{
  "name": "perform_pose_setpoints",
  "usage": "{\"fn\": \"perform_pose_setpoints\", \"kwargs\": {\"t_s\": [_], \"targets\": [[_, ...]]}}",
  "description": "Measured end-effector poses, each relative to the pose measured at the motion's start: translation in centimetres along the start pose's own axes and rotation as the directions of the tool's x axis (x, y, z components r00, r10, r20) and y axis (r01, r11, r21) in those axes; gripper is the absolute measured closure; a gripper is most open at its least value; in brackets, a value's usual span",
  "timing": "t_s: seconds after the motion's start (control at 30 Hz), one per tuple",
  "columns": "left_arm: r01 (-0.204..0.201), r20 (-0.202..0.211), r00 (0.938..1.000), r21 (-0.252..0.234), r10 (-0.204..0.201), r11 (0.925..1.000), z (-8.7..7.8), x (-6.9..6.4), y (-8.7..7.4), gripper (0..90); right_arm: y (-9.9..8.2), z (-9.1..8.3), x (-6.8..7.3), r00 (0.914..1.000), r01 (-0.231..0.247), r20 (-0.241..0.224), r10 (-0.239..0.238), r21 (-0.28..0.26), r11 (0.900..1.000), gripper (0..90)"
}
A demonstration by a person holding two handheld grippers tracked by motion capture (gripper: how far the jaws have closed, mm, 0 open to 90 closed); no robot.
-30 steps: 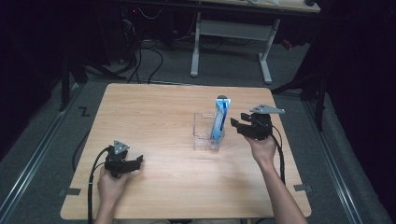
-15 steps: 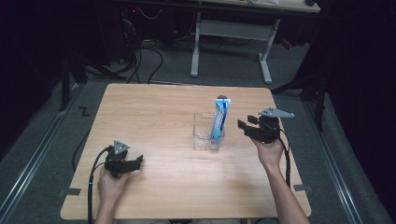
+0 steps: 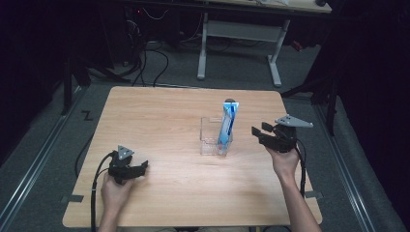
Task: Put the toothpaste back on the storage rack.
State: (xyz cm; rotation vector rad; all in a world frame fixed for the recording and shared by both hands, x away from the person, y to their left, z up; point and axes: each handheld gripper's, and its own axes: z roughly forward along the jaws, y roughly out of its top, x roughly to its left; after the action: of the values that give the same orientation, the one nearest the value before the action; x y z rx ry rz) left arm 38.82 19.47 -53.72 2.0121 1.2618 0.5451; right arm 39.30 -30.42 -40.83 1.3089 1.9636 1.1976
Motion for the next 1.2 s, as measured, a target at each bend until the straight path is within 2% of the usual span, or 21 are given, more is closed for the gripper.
{"fn": "perform_pose_setpoints", "kwargs": {"t_s": [0.37, 0.7, 1.2], "targets": [[0.001, 0.0, 1.0, 0.001, -0.001, 1.0, 0.0, 0.0, 0.0, 24.2, -0.8, -1.4, -0.9, 0.9995, -0.029, 0.006, 0.03, -0.026, 0.9992, 49.9], [0.0, 0.0, 1.0, 0.001, 0.0, 1.0, 0.0, 0.0, 0.0, 24.2, -1.6, -2.0, -0.9, 0.9997, -0.021, 0.013, 0.021, -0.017, 0.9996, 49.9], [0.001, -0.001, 1.0, 0.0, -0.001, 1.0, 0.0, 0.0, 0.0, 24.2, -3.6, -2.4, -1.7, 0.9982, -0.045, 0.038, 0.045, -0.003, 0.999, 50.2]]}}
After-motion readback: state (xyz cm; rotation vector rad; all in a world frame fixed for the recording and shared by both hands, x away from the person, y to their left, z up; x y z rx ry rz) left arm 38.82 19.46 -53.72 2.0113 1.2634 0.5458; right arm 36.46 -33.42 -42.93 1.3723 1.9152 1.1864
